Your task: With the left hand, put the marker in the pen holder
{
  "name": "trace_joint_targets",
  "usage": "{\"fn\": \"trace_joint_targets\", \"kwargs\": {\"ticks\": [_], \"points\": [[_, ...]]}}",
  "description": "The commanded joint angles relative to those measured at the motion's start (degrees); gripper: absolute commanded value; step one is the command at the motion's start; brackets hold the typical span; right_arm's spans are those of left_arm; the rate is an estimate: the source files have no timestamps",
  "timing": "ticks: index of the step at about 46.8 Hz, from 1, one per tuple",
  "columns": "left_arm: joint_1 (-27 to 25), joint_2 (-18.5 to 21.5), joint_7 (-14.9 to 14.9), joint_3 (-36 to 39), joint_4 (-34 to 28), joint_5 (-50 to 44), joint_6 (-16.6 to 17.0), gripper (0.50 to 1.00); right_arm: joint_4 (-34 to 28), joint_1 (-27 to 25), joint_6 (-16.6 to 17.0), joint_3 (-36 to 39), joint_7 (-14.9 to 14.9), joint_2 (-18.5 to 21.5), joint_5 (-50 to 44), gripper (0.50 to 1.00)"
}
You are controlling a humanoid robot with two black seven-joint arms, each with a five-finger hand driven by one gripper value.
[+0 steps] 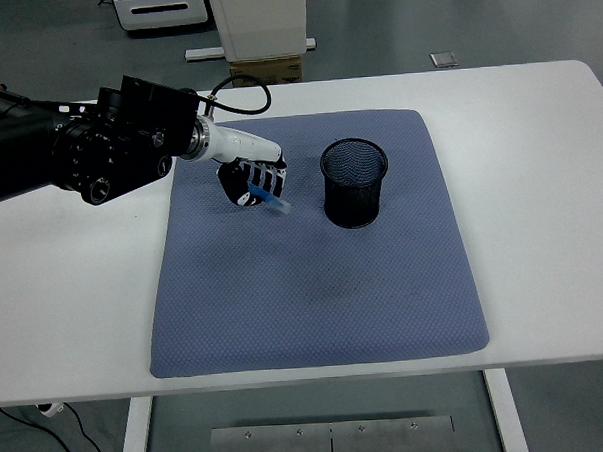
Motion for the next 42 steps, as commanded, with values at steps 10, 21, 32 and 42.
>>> {"fn": "trace_joint_targets", "kwargs": {"ticks": [10, 21, 32, 42], "points": [[-3.1, 0.1, 0.0, -0.6, -0.1, -4.3, -1.9, 0.5, 0.0, 0.0, 0.0, 0.0, 0.0, 0.0, 0.0, 1.0], [-7.0, 0.3, -1.3, -0.6, -0.1, -9.9, -3.5, 0.5, 0.0, 0.0, 0.0, 0.0, 0.0, 0.0, 0.0, 1.0], [-9.0, -0.2, -1.6, -3.2, -0.1, -12.6, -5.1, 0.5, 0.0, 0.0, 0.0, 0.0, 0.0, 0.0, 0.0, 1.0], [-8.2, -1.1, -1.4, -8.3, -0.1, -15.2, -6.1, 0.5, 0.0, 0.0, 0.0, 0.0, 0.0, 0.0, 0.0, 1.0]]}}
